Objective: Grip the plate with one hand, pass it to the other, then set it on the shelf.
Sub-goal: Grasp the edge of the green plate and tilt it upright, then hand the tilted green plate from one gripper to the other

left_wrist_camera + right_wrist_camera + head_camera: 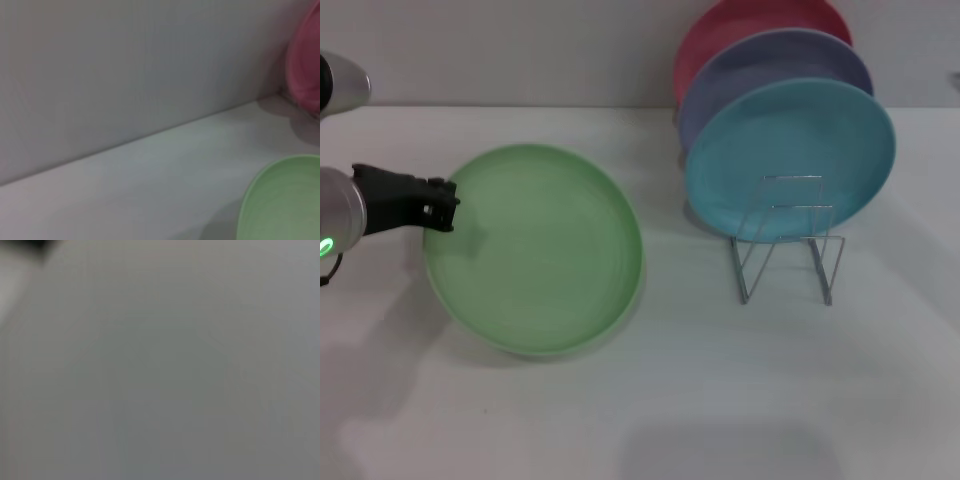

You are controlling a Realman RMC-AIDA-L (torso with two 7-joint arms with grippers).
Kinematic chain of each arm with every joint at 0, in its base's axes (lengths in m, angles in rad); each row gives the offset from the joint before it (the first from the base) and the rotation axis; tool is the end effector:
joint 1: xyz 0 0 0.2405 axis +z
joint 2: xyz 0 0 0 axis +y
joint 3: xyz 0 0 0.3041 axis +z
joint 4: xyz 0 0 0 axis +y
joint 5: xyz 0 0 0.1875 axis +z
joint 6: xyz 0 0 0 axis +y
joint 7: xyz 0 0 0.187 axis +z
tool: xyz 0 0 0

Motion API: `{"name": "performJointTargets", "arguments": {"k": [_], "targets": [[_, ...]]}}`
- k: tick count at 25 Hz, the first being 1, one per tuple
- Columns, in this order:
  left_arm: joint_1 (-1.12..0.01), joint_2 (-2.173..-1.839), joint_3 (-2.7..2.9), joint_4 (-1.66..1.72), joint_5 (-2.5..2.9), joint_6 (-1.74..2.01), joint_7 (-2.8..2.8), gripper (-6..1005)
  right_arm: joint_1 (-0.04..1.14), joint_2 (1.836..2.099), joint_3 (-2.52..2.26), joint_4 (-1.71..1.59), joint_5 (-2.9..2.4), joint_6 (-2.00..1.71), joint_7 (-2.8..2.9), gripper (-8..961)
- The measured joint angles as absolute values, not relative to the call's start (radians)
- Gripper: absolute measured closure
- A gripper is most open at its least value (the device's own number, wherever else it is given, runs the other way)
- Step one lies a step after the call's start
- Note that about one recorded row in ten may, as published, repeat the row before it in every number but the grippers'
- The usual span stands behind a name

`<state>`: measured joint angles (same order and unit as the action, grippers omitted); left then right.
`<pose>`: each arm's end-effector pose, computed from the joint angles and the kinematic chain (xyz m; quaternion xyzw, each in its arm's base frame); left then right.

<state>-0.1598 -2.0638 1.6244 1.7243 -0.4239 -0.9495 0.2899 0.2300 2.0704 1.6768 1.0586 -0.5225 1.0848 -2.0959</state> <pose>-0.2578 0.3558 -0.0166 -0.8400 -0.3317 -0.0030 0.4294 0.1731 0.3659 0.0469 -0.7314 0.1269 0.5619 0.3649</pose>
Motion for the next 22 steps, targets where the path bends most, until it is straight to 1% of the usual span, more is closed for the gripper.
{"name": "performJointTargets", "arguments": {"k": [3, 4, 5, 7, 9, 11, 12, 13, 15, 17, 22], "targets": [[-0.157, -2.063, 1.626, 1.741, -0.424, -0.941, 0.295, 960, 0.270, 2.070, 1.618, 1.314, -0.950, 0.724, -1.716, 135], [-0.154, -2.063, 1.626, 1.746, -0.425, -0.937, 0.299, 959, 0.319, 2.066, 1.594, 1.402, -1.246, 0.590, -1.429, 135], [-0.151, -2.064, 1.626, 1.750, -0.426, -0.932, 0.303, 959, 0.319, 2.066, 1.594, 1.402, -1.246, 0.590, -1.429, 135], [-0.149, -2.064, 1.627, 1.754, -0.426, -0.928, 0.307, 957, 0.381, 2.058, 1.594, 1.451, -1.549, 0.536, -1.122, 135], [-0.148, -2.064, 1.628, 1.756, -0.427, -0.924, 0.310, 956, 0.467, 2.045, 1.601, 1.470, -1.850, 0.559, -0.805, 135], [-0.147, -2.065, 1.628, 1.756, -0.427, -0.916, 0.312, 955, 0.561, 2.035, 1.607, 1.449, -2.096, 0.664, -0.534, 135], [-0.149, -2.065, 1.628, 1.757, -0.427, -0.914, 0.312, 954, 0.657, 2.029, 1.619, 1.390, -2.242, 0.794, -0.356, 135], [-0.152, -2.065, 1.628, 1.757, -0.427, -0.913, 0.313, 953, 0.657, 2.029, 1.619, 1.390, -2.242, 0.794, -0.356, 135], [-0.156, -2.065, 1.628, 1.756, -0.427, -0.913, 0.313, 952, 0.742, 2.025, 1.629, 1.306, -2.316, 0.920, -0.266, 135], [-0.159, -2.065, 1.628, 1.756, -0.427, -0.910, 0.313, 951, 0.819, 2.027, 1.626, 1.214, -2.325, 1.021, -0.258, 136], [-0.160, -2.065, 1.635, 1.757, -0.434, -0.902, 0.313, 948, 0.826, 2.038, 1.622, 1.196, -2.310, 1.047, -0.324, 136]]}}
